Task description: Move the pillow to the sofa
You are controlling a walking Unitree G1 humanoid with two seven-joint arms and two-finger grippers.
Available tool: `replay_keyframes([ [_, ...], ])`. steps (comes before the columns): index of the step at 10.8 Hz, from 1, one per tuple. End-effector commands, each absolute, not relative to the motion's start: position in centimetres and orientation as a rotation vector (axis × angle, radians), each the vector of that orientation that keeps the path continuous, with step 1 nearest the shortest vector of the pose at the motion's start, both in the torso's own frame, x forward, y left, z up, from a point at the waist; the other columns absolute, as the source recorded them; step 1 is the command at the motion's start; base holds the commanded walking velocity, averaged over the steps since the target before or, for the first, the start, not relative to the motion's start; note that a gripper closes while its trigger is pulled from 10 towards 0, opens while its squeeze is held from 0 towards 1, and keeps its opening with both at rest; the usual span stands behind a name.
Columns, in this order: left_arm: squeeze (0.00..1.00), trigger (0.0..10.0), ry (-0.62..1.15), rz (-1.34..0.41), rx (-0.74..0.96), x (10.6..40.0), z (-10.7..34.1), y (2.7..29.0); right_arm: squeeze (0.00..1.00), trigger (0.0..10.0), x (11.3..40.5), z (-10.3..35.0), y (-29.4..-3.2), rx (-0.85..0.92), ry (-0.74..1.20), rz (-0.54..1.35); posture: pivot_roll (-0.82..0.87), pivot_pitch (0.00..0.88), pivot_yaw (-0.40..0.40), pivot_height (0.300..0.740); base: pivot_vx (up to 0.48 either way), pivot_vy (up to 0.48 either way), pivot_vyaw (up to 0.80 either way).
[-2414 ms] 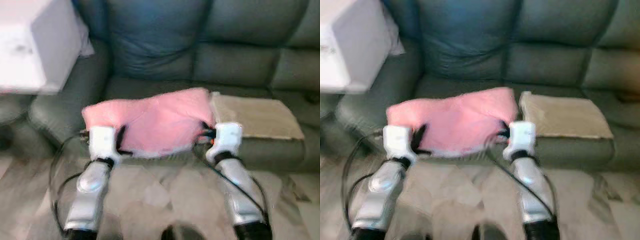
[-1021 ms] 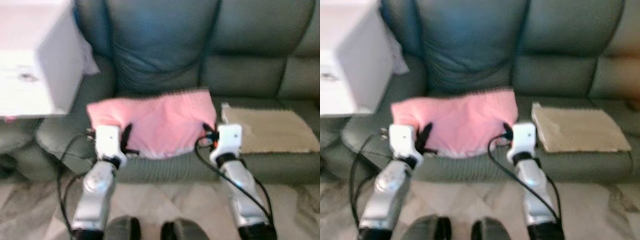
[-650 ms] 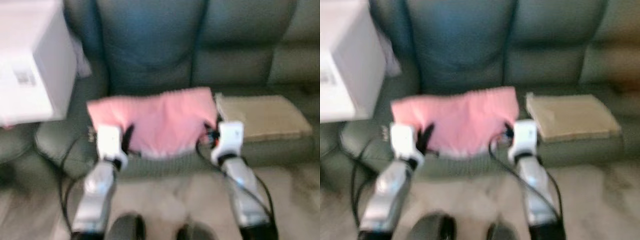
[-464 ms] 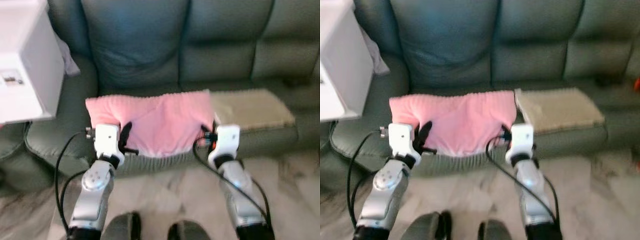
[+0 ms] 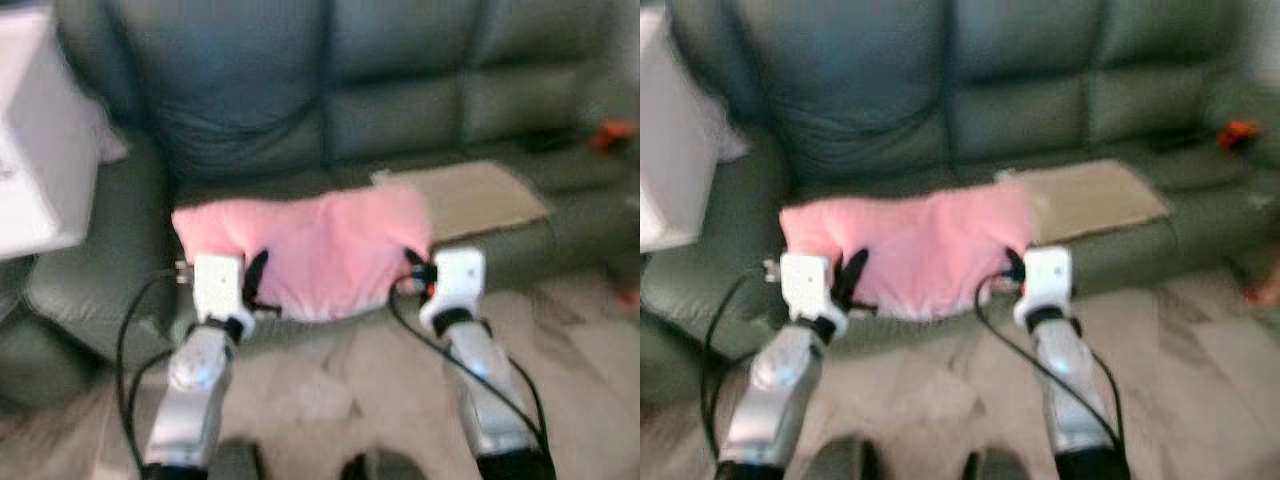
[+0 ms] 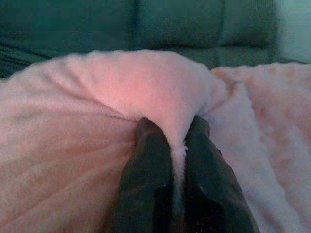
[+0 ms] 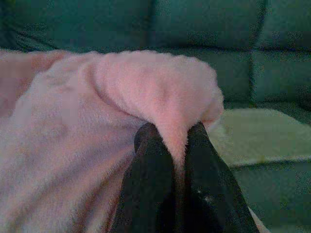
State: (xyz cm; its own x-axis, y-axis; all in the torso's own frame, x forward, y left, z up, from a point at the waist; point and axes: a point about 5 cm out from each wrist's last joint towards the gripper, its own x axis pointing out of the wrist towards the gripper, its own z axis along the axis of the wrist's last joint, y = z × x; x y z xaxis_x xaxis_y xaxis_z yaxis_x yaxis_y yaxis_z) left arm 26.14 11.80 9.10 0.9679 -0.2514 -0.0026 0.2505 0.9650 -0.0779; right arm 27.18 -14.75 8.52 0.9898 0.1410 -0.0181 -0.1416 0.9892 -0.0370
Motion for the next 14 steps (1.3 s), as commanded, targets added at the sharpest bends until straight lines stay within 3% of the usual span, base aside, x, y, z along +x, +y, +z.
replay_keyframes([
  [1, 0.00, 10.0, -0.019, -0.275, -0.085, 26.31, 9.80, 11.25, 0.00, 10.0, 27.41, 9.08, -14.73, -0.039, -0.010, 0.152, -0.05, 0.106, -0.079, 0.740, 0.326, 0.000, 0.00],
  [7, 0.00, 10.0, -0.026, -0.260, -0.082, 26.55, 9.85, 11.25, 0.00, 10.0, 27.49, 9.17, -14.52, -0.059, -0.019, 0.175, -0.05, 0.100, -0.079, 0.740, 0.000, 0.000, 0.00],
  [10, 0.00, 10.0, -0.029, -0.267, -0.077, 26.64, 9.93, 11.28, 0.00, 10.0, 27.28, 9.17, -14.20, -0.061, -0.026, 0.189, -0.05, 0.103, -0.073, 0.740, 0.000, 0.000, 0.71],
  [14, 0.00, 10.0, -0.029, -0.277, -0.078, 26.68, 9.93, 11.12, 0.00, 10.0, 27.20, 9.03, -14.26, -0.059, -0.022, 0.185, -0.05, 0.106, -0.072, 0.740, 0.000, 0.000, 0.00],
])
